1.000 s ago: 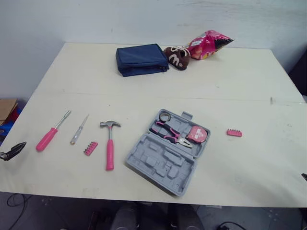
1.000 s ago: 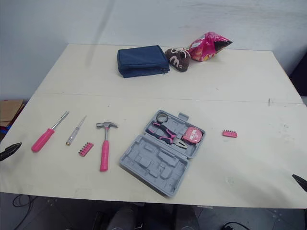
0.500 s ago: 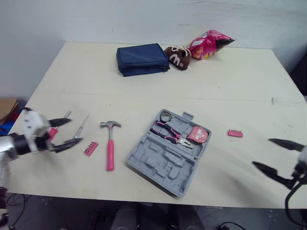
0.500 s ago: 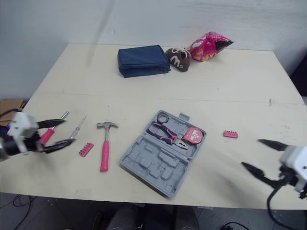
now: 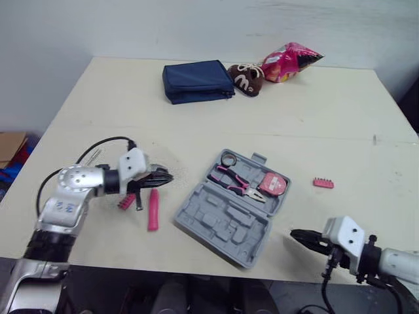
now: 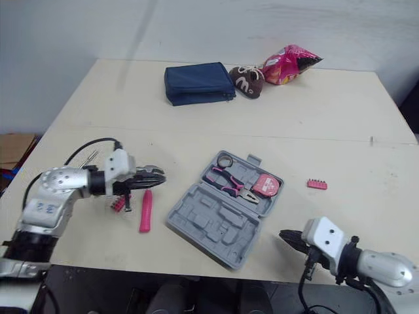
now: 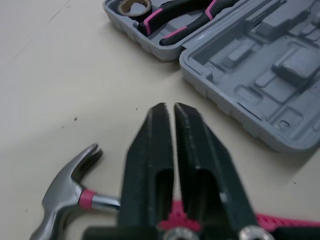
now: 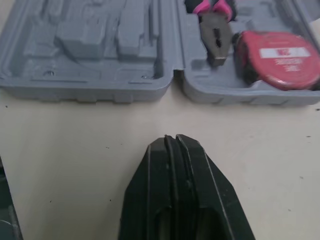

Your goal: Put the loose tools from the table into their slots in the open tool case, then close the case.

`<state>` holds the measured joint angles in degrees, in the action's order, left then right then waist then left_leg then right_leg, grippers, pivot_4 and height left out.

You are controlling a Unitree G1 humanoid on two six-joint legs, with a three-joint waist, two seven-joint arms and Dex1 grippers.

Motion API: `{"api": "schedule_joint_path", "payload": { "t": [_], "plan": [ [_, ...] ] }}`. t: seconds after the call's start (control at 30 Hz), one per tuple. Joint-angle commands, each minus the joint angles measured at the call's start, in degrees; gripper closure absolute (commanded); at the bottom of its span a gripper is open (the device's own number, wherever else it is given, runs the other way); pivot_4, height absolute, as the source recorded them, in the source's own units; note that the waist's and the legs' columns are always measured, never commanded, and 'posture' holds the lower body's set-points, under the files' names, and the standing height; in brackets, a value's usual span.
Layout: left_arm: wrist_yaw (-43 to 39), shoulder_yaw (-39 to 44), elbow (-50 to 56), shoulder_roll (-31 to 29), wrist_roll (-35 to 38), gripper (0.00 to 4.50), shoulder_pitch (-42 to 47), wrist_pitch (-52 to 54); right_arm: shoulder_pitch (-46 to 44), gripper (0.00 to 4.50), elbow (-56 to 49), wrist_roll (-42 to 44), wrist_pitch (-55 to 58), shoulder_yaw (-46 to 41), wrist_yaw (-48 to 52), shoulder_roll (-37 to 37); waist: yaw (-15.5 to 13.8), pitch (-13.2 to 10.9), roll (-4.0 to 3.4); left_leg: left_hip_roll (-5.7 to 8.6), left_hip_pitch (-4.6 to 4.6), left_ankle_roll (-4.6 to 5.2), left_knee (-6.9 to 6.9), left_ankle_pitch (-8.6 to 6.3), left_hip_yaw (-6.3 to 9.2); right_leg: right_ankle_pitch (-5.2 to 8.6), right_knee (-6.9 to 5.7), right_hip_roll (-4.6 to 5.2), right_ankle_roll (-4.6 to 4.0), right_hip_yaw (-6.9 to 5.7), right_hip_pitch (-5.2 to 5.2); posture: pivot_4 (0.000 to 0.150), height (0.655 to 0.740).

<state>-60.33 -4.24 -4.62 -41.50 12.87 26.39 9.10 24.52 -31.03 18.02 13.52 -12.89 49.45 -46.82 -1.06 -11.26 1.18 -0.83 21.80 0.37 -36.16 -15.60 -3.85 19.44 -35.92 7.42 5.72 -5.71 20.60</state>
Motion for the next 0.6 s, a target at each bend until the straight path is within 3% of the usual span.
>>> {"api": "schedule_joint_path", "payload": {
  "t": [0.03, 0.4, 0.6],
  "plan": [
    [1.2, -4.3, -2.9, 3.1, -4.1, 4.46, 3.2, -1.0, -1.2, 4.5, -0.6, -3.4, 1.0, 2.7, -2.0, 0.2, -0.3, 0.0, 0.0, 0.0, 0.03, 0.01, -0.02, -0.01, -0.01, 0.0, 0.0, -0.01, 0.0, 0.0, 0.02, 0.15, 0.74],
    [3.5, -10.4, -14.3, 13.4, -10.5, 4.46, 11.4, -3.9, -7.3, 4.5, 1.8, -8.6, 3.9, 9.8, -5.6, 2.2, -0.3, 0.0, 0.02, -0.01, 0.4, 0.12, -0.55, -0.05, 0.16, -0.04, -0.06, -0.35, 0.08, -0.12, 0.08, 0.15, 0.74],
    [3.4, -10.5, -16.0, 15.3, -11.4, 4.46, 12.1, -5.3, -8.8, 4.5, 2.5, -9.5, 3.9, 11.1, -6.2, 2.7, -0.2, 0.0, 0.03, -0.3, 0.44, 0.05, -0.9, -0.16, 0.15, -0.05, -0.06, -0.66, 0.07, -0.07, 0.04, 0.15, 0.74]
  ]
}}
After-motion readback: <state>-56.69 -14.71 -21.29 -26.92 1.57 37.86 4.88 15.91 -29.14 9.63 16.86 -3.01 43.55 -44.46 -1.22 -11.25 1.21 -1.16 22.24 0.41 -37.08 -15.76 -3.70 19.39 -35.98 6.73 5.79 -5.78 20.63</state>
